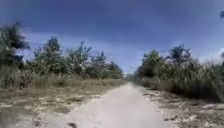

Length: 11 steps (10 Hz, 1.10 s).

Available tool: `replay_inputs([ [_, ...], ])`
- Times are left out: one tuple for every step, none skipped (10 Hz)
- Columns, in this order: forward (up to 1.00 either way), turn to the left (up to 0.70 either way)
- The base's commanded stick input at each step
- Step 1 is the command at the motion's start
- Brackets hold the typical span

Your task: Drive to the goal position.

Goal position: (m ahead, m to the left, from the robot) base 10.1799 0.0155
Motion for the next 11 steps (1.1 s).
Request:
replay_inputs([
  [0.5,0.0],
  [0.5,0.0],
  [0.5,0.0],
  [0.5,0.0],
  [0.5,0.0],
  [0.5,0.0],
  [0.5,0.0],
  [0.5,0.0],
  [0.5,0.0],
  [0.5,0.0],
  [0.5,0.0],
])
